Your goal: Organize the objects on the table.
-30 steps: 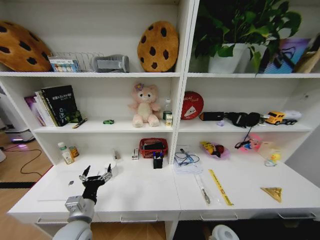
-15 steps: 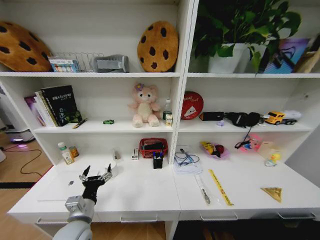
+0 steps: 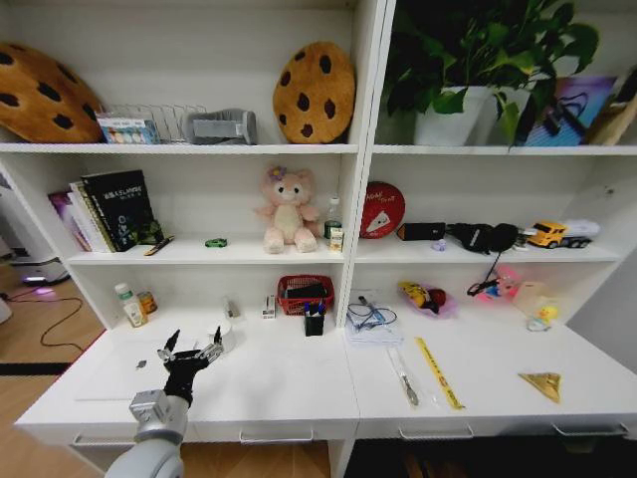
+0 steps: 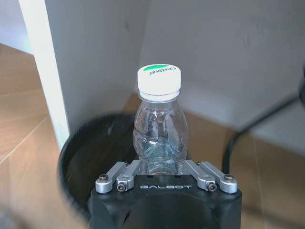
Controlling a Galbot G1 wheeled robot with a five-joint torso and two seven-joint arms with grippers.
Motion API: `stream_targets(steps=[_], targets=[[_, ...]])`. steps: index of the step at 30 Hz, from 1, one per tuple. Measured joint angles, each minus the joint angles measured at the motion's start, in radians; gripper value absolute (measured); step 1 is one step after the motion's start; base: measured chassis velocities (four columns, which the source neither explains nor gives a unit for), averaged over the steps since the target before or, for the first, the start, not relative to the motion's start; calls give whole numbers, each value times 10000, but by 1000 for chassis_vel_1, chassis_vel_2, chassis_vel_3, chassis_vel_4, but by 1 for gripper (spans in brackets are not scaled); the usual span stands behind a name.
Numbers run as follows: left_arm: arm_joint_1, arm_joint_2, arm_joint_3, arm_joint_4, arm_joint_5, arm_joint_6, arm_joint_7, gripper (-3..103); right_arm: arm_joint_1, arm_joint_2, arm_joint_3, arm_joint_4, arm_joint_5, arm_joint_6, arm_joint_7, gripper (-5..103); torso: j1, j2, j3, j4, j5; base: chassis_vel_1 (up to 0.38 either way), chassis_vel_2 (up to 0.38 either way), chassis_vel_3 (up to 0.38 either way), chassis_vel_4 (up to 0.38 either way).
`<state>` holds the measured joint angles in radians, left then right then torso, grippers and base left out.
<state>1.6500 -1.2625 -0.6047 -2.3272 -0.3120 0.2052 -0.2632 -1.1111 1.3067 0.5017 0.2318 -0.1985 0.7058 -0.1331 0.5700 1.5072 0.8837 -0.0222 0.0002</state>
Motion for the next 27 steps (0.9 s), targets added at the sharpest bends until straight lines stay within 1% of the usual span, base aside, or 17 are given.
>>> stream_targets(steps=[1, 2, 4, 9, 12, 13, 14, 16, 18, 19, 21, 22, 23, 24, 26, 27], targets=[[0, 0, 0, 0, 0, 1, -2, 100, 187, 0, -4, -148, -204, 119, 96, 25, 1, 0, 0, -1, -1, 0, 0, 0, 0], [1, 0, 0, 1, -1, 0, -7, 100, 268, 20, -3, -23, -319, 174, 151, 25, 1, -1, 1, -9, -5, 0, 0, 0, 0], [-1, 0, 0, 0, -1, 1, -2, 100, 414, 70, -9, 44, -457, 308, 241, 25, 2, -1, 0, -13, -1, 0, 0, 0, 0], [0, 0, 0, 1, 0, 0, -2, 100, 520, 147, -22, 330, -637, 364, 429, 25, 1, 0, 0, -8, -4, 0, 0, 0, 0], [0, 0, 0, 1, -1, 0, -2, 100, 499, 198, -33, 521, -816, 360, 717, 24, 1, 0, 0, -9, -2, 0, 0, 0, 0], [0, 0, 0, 0, 0, 0, -2, 100, 479, 211, -33, 556, -826, 354, 761, 29, 1, 0, 0, -10, -4, 0, 0, 0, 0], [0, 0, 0, 0, 0, 0, -2, 100, 479, 211, -33, 556, -826, 354, 761, 29, 1, 0, 0, -10, -4, 0, 0, 0, 0], [0, 0, 0, 0, -1, 0, -2, 100, 342, 247, -31, 679, -815, 320, 847, 40, 1, 0, 0, -10, -1, 0, 0, 0, 0], [0, 0, 0, 1, 0, 0, -2, 100, 309, 248, -29, 712, -802, 309, 856, 40, 1, 0, 0, -11, -2, 0, 0, 0, 0], [0, 0, 0, 1, 0, 0, -2, 100, 273, 249, -28, 751, -789, 304, 871, 46, 1, 0, 0, -11, -2, 0, 0, 0, 0], [-1, 0, 0, 0, 0, 0, -2, 100, 219, 251, -25, 834, -763, 294, 905, 46, 0, 0, 0, -12, -2, 0, 0, 0, 0], [0, 0, 0, 1, 0, 1, -2, 100, 184, 252, -23, 902, -731, 283, 919, 57, 1, 0, 0, -11, -2, 0, 0, 0, 0], [0, 0, 0, 1, 0, 0, -2, 100, 133, 251, -22, 1018, -670, 250, 947, 62, 1, 0, 0, -10, -3, 0, 0, 0, 0], [0, 0, 0, 1, 0, 0, -2, 100, 133, 251, -22, 1018, -670, 250, 947, 62, 1, 0, 0, -10, -3, 0, 0, 0, 0], [0, 0, 0, 1, 0, 1, -3, 100, 112, 233, -20, 1082, -579, 174, 1109, 73, 1, 0, -1, -10, -3, 0, 0, 0, 0], [0, 0, 0, 1, 0, 1, -3, 100, 112, 233, -20, 1082, -579, 174, 1109, 73, 1, 0, -1, -10, -3, 0, 0, 0, 0]])
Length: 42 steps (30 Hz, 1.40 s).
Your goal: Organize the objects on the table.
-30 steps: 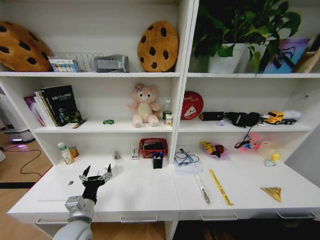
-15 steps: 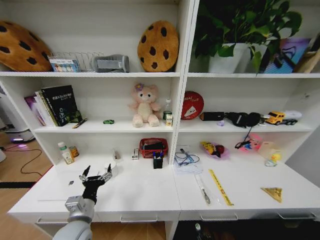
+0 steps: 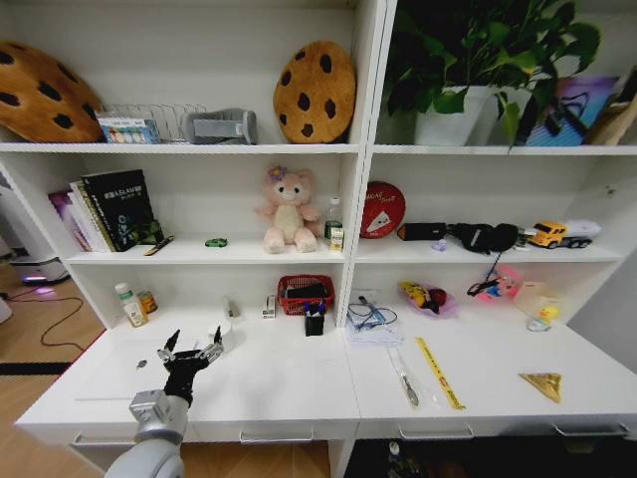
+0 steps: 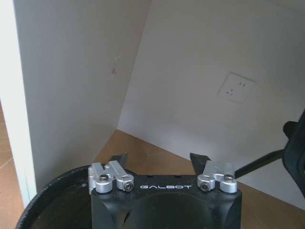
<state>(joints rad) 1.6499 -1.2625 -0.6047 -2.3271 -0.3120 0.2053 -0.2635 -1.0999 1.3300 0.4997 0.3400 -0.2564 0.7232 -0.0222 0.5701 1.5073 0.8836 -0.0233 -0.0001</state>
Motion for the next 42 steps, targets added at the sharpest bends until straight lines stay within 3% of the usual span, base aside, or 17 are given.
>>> stream_targets(steps=[4, 6, 7, 9, 10, 12, 13, 14, 15, 17, 20, 23, 26, 31, 37, 39, 42], targets=[[0, 0, 0, 0, 0, 0, 1, 100, -140, -52, 1, 231, 87, -110, 230, 90, 0, -1, 0, 1, 2, 0, 0, 0, 0], [0, 0, 0, 0, 0, 0, -1, 100, -1025, -150, 4, 1660, 1411, -1443, -23, 99, 0, -1, -1, 5, 1, 0, 0, 0, 0], [0, 0, 0, 0, 0, 0, -1, 100, -1025, -150, 4, 1660, 1411, -1443, -23, 99, 0, -1, -1, 5, 1, 0, 0, 0, 0], [0, 0, 0, 0, 0, 0, -2, 100, -2175, -117, 91, 3464, 3498, -3943, 0, 100, 0, 0, 0, -7, -1, 0, 0, 0, 0], [0, 0, 0, 0, 0, 0, -2, 100, -2175, -117, 91, 3464, 3498, -3943, 0, 100, 0, 0, 0, -7, -1, 0, 0, 0, 0], [0, 0, 0, 0, 0, 0, 0, 100, -3096, -41, 207, 5372, 6303, -6529, 1133, 100, -3, 1, -1, -3, 0, 0, 0, 0, 0], [0, 0, 0, 0, 0, 0, 0, 100, -3096, -41, 207, 5372, 6303, -6529, 1133, 100, -3, 1, -1, -3, 0, 0, 0, 0, 0], [0, 0, 1, 0, 0, 0, 3, 100, -3438, -105, 221, 6254, 7837, -7793, 2006, 100, -4, 2, -2, 3, -1, 0, 0, 0, 0], [0, 0, 1, 0, 0, 0, 3, 100, -3438, -105, 221, 6254, 7837, -7793, 2006, 100, -4, 2, -2, 3, -1, 0, 0, 0, 0], [0, 0, 0, 0, 0, 0, 1, 100, -3977, -387, 537, 7736, 10425, -9836, 3503, 100, -3, 1, -2, 2, 8, 0, 0, 0, 0], [0, 1, 0, 0, 0, 0, 1, 100, -4223, -590, 751, 8310, 11110, -10475, 3818, 100, -2, 1, -2, 4, 1, 0, 0, 0, 0], [0, 1, 0, 0, 0, 0, 0, 100, -5780, -1416, 1820, 10816, 13092, -13050, 4199, 100, -2, 1, -2, 5, -2, 0, 0, 0, 0], [0, 0, 0, 0, 0, 0, 0, 100, -6759, -1501, 2424, 12268, 14100, -14116, 4465, 100, -3, 2, -1, -7, 2, 0, 0, 0, 0], [0, 1, 0, 1, 0, 0, 1, 100, -7850, -1303, 2801, 14591, 14965, -14585, 4903, 100, -3, 1, -1, 2, -3, 0, 0, 0, 0], [0, 1, 1, 0, 0, 0, 3, 100, -7895, -662, 2904, 17823, 12415, -13825, 3874, 100, -3, 1, -1, 0, 1, 0, 0, 0, 0], [0, 0, 0, 0, 0, 0, 2, 100, -7731, -664, 2914, 18216, 12209, -13797, 3825, 100, -2, 0, 0, 2, 0, 0, 0, 0, 0], [1, 0, 0, 0, 0, 0, 0, 100, -6588, -924, 2808, 20097, 13090, -14452, 5531, 100, 0, 0, 1, 1, -2, 0, 0, 0, 0]])
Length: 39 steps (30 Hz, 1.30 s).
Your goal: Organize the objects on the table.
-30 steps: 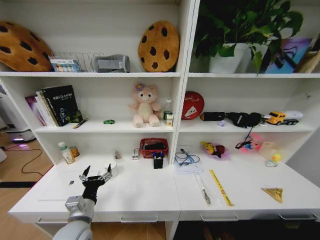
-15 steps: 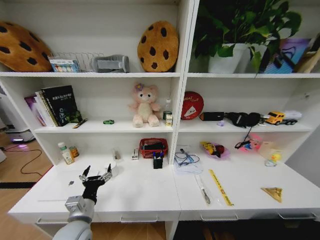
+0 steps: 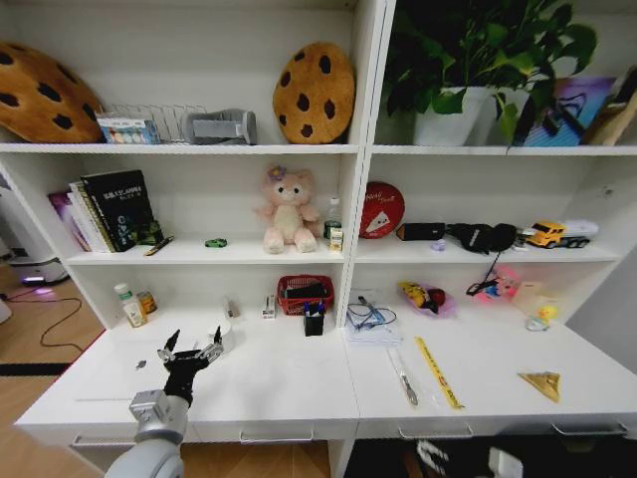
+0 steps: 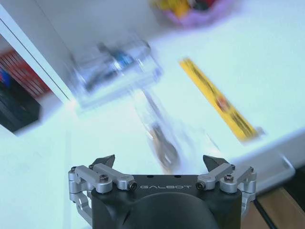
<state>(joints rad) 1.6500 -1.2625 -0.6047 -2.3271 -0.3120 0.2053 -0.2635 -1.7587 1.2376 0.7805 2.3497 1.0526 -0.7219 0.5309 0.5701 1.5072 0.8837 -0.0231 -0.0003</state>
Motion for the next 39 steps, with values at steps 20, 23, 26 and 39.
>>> stream_targets(steps=[20, 23, 26, 39], targets=[[-1, 0, 0, 0, 0, -1, 2, 100, 822, -1651, 1089, 1609, -3905, 1130, -1776, 100, 1, 0, 0, -1, 2, 0, 0, 0, 0], [0, 0, 0, 0, 0, 0, 2, 100, 805, -1730, 1210, 1593, -5432, 1713, -2688, 100, 0, 0, 0, 0, 3, 0, 0, 0, 0], [0, 0, 0, 0, 0, 0, 2, 100, 771, -1682, 1238, 1580, -6072, 1992, -3119, 100, 1, -1, 0, 0, 3, 0, 0, 0, 0], [-1, 1, -1, 0, 0, -1, 1, 100, 523, -1024, 1150, -97, -6740, 3017, -4070, 100, 0, 0, -1, 0, 1, -11, -8, 14, 13]])
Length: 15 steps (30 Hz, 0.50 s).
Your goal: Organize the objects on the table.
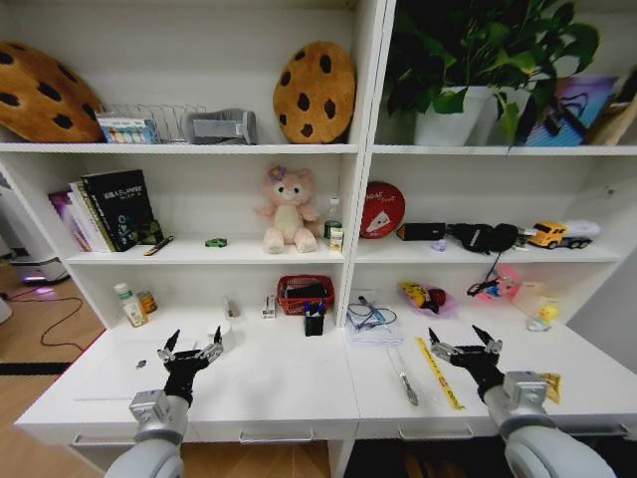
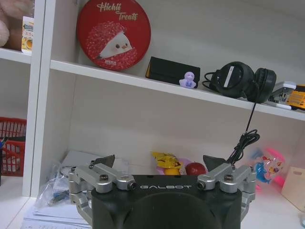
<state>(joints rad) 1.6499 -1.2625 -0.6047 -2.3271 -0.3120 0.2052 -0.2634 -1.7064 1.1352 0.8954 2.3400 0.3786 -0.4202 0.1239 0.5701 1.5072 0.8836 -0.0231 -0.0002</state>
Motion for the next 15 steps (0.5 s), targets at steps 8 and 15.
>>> stream_targets(steps=[8, 15], targets=[[0, 0, 0, 0, 0, 0, 0, 100, -93, 130, -90, -13, 18, -49, -67, 100, -1, 0, 0, -2, 1, -114, -109, 115, 112], [0, -1, 0, 0, 0, 0, 0, 100, -167, 223, -160, 48, 1, -81, -74, 100, -1, 0, 0, 0, 2, -175, -192, 181, 189]])
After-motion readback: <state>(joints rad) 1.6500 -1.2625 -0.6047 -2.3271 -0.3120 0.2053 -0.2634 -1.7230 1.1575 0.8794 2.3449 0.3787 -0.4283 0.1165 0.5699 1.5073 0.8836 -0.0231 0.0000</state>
